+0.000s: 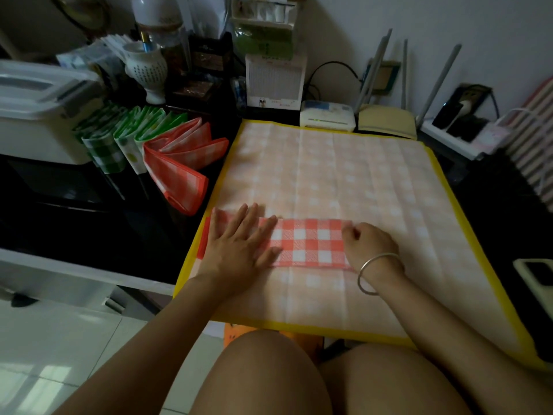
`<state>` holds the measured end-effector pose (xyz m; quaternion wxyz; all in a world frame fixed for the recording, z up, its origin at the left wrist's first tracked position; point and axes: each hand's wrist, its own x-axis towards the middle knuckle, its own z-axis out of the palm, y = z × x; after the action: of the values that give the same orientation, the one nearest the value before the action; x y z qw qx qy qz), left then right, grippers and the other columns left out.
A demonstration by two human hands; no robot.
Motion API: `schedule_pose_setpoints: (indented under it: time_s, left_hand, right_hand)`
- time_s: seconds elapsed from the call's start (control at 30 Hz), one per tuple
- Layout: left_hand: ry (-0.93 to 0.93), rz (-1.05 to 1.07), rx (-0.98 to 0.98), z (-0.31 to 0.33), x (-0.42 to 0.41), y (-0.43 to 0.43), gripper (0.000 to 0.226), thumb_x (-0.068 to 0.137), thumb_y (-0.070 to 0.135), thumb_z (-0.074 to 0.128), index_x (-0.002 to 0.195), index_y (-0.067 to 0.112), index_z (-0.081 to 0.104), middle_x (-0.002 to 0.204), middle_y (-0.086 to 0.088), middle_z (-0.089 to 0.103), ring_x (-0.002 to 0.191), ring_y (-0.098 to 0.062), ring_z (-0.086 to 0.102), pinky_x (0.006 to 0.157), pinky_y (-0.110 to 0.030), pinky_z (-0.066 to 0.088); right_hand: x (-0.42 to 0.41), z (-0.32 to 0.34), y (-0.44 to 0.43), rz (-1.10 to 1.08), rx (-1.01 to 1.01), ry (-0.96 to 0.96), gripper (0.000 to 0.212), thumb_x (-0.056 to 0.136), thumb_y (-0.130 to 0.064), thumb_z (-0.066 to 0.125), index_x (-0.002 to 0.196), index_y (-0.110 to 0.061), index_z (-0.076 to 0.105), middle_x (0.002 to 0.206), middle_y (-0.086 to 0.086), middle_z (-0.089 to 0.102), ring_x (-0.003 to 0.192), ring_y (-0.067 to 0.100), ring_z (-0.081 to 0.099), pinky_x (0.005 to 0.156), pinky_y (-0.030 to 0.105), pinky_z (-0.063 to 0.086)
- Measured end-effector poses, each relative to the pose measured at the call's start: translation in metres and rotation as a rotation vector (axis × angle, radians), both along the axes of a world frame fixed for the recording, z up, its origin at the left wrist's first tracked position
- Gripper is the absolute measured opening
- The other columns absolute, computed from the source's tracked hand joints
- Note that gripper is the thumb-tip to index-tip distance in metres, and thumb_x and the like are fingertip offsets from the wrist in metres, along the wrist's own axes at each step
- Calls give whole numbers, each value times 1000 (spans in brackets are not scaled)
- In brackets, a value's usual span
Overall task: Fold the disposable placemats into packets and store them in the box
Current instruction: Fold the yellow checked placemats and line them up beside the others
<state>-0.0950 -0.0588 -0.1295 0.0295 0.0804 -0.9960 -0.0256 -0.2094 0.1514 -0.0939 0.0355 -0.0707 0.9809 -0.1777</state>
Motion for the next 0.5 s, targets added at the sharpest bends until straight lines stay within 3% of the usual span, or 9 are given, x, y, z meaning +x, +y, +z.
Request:
schedule_pose_setpoints:
  time_s: [0.07, 0.27, 0.4, 0.5]
  left_hand:
    - [-7, -1, 6, 1, 0, -1, 76, 81, 74, -12, 151, 43, -8, 163, 1, -10, 148, -18, -17, 113, -57, -20]
    - [3, -27, 112, 5, 4, -3, 69, 81, 75, -17, 146, 51, -18, 163, -4, -11, 147, -19, -22, 111, -53, -26]
    - [-47, -56, 95, 5, 4, -5, 69, 81, 75, -7, 147, 54, -12, 162, -8, -17, 146, -23, -24, 109, -56, -26]
    - [-38, -51, 73, 3, 3, -4, 76, 78, 80, -10, 149, 54, -7, 162, -8, -13, 148, -25, -19, 110, -59, -23]
  right_hand:
    - [3, -3, -2, 17, -36, 59, 40, 100, -37, 37, 97, -5, 61, 103, 20, 66, 95, 38, 59, 68, 33, 35]
    - [8, -13, -2, 2, -40, 138, 34, 100, -36, 41, 103, -7, 57, 101, 19, 66, 95, 39, 60, 70, 37, 42]
    - [5, -15, 2, 33, -155, 164, 35, 98, -38, 44, 95, -7, 60, 91, 19, 67, 87, 40, 60, 67, 37, 41]
    - [0, -6, 5, 84, -224, 138, 31, 96, -37, 48, 79, -12, 56, 81, 17, 66, 80, 38, 59, 62, 33, 35]
